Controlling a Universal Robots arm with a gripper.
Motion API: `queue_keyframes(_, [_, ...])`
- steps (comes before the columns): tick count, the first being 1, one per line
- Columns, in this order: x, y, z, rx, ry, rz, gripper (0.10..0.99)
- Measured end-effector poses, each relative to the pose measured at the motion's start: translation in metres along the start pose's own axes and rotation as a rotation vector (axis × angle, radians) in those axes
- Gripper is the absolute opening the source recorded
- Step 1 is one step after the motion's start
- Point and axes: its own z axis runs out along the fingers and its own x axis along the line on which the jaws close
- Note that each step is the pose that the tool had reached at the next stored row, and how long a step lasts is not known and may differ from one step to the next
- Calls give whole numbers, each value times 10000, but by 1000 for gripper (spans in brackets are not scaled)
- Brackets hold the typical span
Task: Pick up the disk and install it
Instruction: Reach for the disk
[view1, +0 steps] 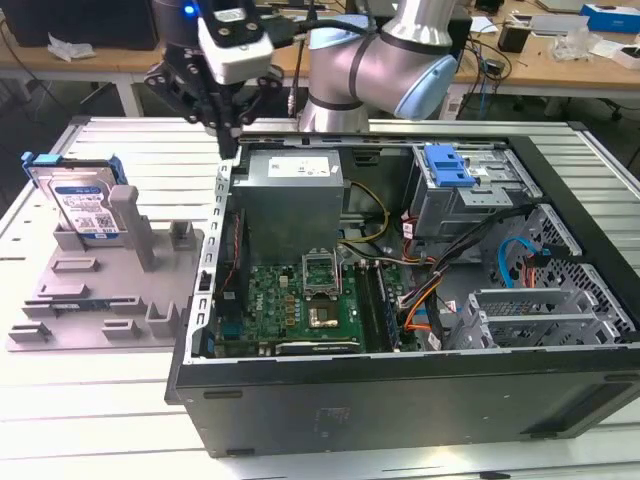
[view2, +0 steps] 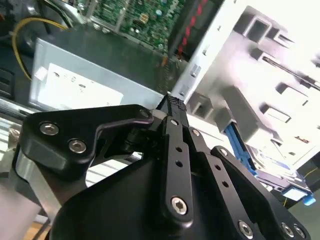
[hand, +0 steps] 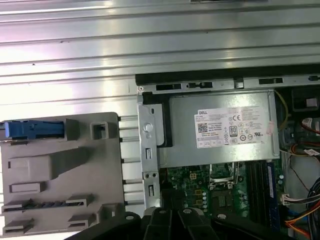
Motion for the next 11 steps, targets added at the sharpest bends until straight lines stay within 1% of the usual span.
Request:
queue_keyframes(2, [89, 27, 3, 2, 1, -2, 106])
queue_keyframes(3, [166, 51, 6, 1, 1, 1, 106])
queue_keyframes(5, [254, 78, 9, 2, 2, 0, 106])
queue_keyframes(6, [361, 109, 14, 3, 3, -2, 106])
queue_keyframes(7, [445, 128, 17, 3, 4, 0, 106])
queue_keyframes(8, [505, 139, 19, 3, 3, -3, 106])
queue_keyframes(9, [627, 158, 22, 2, 2, -1, 106])
queue_keyframes(10, [700, 168, 23, 2, 3, 0, 106])
queue_keyframes(11, [741, 173, 24, 2, 3, 1, 106])
